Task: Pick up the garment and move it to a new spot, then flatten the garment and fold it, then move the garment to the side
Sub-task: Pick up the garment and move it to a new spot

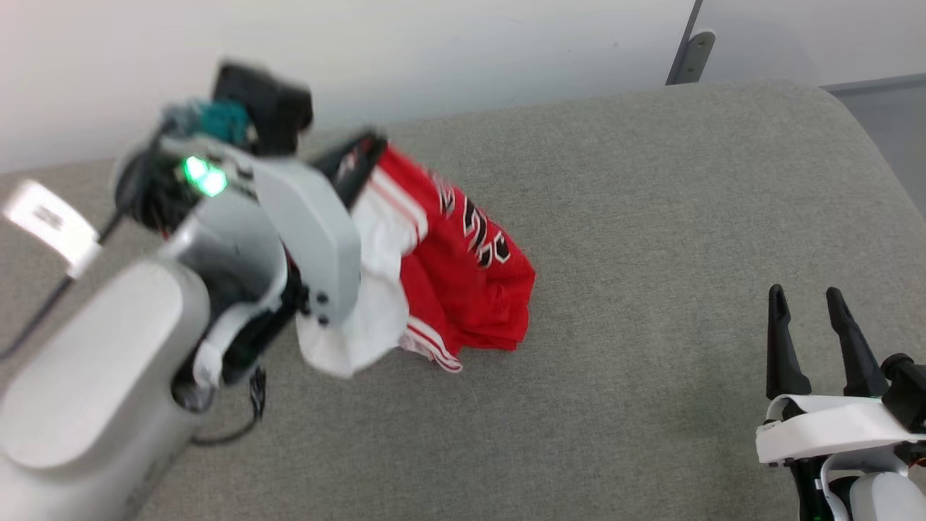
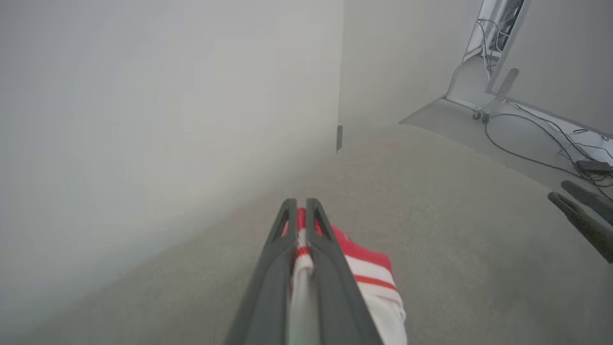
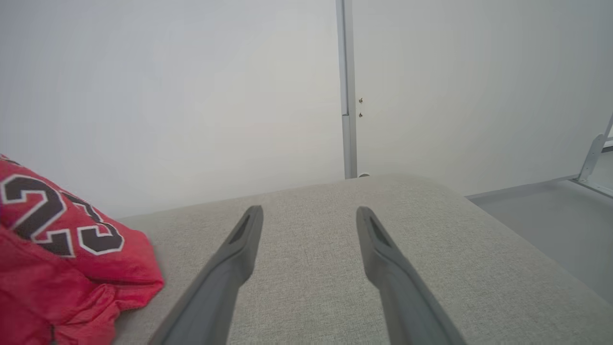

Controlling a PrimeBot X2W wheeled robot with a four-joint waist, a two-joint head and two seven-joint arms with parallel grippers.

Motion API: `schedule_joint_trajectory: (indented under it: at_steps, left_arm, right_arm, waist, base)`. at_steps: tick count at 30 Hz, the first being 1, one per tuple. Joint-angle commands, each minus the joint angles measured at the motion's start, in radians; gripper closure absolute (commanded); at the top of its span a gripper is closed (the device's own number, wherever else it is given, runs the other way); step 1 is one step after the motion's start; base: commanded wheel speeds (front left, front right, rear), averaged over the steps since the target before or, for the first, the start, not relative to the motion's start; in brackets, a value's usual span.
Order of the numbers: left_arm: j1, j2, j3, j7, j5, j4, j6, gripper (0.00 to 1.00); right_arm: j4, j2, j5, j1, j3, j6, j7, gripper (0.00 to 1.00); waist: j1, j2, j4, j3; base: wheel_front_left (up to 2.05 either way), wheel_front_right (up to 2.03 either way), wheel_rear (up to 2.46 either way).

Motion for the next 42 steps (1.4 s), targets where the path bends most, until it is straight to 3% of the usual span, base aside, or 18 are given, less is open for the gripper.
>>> schedule_joint_trajectory:
  at_steps: [1,8,14,23,33,35,36,37,42]
  left_arm:
    - [0.027,0.001,-0.004,0.000,-0.011,0.008,0.006,1.00]
    - [0.159,-0.002,-0.047,-0.004,-0.059,0.127,-0.013,1.00]
    - [0.215,-0.041,-0.078,-0.014,-0.098,0.273,-0.048,1.00]
    - [0.219,-0.089,-0.131,0.043,-0.132,0.470,-0.112,1.00]
    - [0.185,-0.121,-0.172,0.088,-0.136,0.570,-0.169,1.00]
    - [0.177,-0.120,-0.171,0.090,-0.141,0.571,-0.178,0.60]
    - [0.173,-0.121,-0.168,0.089,-0.144,0.567,-0.184,0.25]
    - [0.168,-0.120,-0.168,0.088,-0.144,0.563,-0.186,0.00]
    - [0.170,-0.116,-0.149,0.081,-0.168,0.528,-0.188,0.00]
  right_arm:
    - [0.004,0.003,0.005,0.002,0.003,-0.001,-0.006,0.00]
    - [0.028,0.006,0.018,-0.015,0.021,-0.001,-0.013,0.00]
    - [0.042,0.006,0.021,-0.029,0.037,-0.001,-0.016,0.00]
    - [0.048,0.006,0.024,-0.048,0.051,-0.001,-0.017,0.00]
    - [0.044,0.007,0.025,-0.058,0.052,-0.001,-0.018,0.00]
    - [0.043,0.007,0.021,-0.057,0.053,-0.001,-0.018,0.00]
    - [0.042,0.007,0.018,-0.056,0.052,-0.001,-0.018,0.00]
    - [0.042,0.007,0.015,-0.052,0.050,-0.001,-0.018,0.00]
    - [0.048,-0.005,0.010,-0.034,0.052,-0.001,-0.018,0.00]
  waist:
    - [0.0000,-0.0001,-0.001,0.003]
    - [0.0000,-0.0001,0.002,0.010]
    - [0.0000,-0.0001,0.006,0.018]
    - [0.0000,-0.0001,0.010,0.030]
    - [0.0000,-0.0001,0.028,0.030]
    - [0.0000,-0.0001,0.034,0.025]
    - [0.0000,-0.0001,0.038,0.021]
    - [0.0000,-0.0001,0.043,0.015]
    - [0.0000,-0.0001,0.072,-0.019]
  base:
    - [0.00,0.00,0.00]
    - [0.00,0.00,0.00]
    - [0.00,0.00,0.00]
    - [0.00,0.00,0.00]
    - [0.00,0.00,0.00]
    - [0.00,0.00,0.00]
    - [0.00,0.00,0.00]
    - [0.00,0.00,0.00]
    - [0.00,0.00,0.00]
